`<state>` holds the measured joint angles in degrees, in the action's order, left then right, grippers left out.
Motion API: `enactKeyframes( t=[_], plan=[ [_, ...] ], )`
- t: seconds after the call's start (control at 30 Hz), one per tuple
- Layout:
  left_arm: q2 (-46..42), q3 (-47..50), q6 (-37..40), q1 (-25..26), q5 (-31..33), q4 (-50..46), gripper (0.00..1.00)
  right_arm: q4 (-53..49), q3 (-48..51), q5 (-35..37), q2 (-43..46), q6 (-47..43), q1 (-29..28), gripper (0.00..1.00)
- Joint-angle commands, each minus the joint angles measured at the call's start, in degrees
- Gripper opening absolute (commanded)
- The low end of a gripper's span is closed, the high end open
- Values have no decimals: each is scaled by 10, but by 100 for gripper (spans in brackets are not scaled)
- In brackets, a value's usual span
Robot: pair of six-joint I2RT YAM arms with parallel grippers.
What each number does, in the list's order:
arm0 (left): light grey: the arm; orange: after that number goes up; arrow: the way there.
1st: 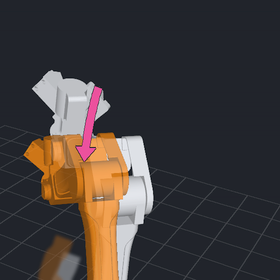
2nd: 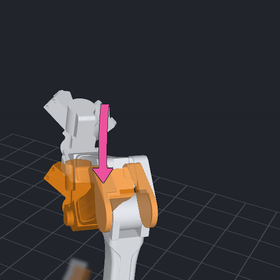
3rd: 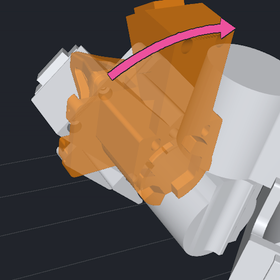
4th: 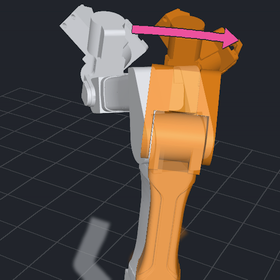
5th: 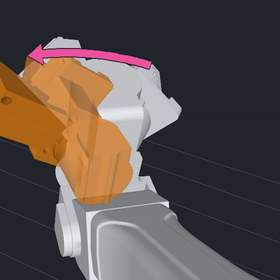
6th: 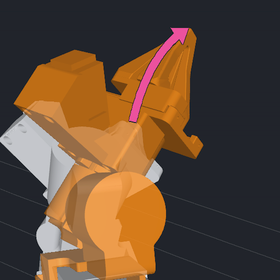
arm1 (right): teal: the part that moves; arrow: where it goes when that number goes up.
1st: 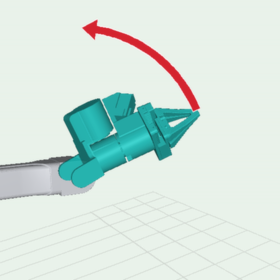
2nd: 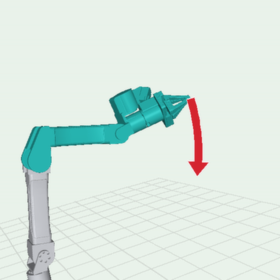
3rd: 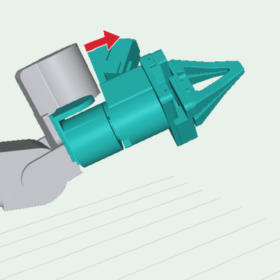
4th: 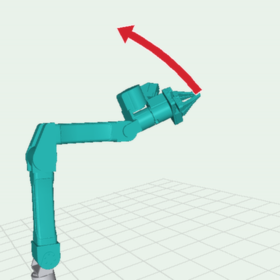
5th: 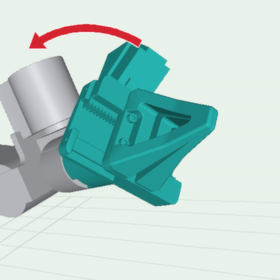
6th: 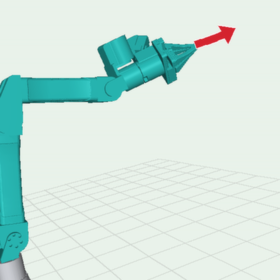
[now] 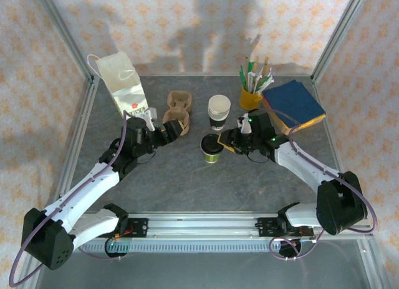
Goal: Pack the takeout coffee
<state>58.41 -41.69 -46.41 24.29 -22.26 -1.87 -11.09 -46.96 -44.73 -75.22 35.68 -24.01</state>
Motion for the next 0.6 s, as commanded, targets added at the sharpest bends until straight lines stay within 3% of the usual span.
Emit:
enactKeyframes(
  t=[0.0, 0.33, 0.57],
  plan=[
    [-6, 4, 8, 3, -8, 13, 84, 22, -22, 10, -1, -5, -6, 43],
    [-6, 9, 13, 3, -4, 10, 84, 20, -30, 11, -6, -7, -10, 43],
    [41, 5, 56, 13, -14, 19, 88, -37, -43, 68, 21, -54, -10, 46]
  ],
)
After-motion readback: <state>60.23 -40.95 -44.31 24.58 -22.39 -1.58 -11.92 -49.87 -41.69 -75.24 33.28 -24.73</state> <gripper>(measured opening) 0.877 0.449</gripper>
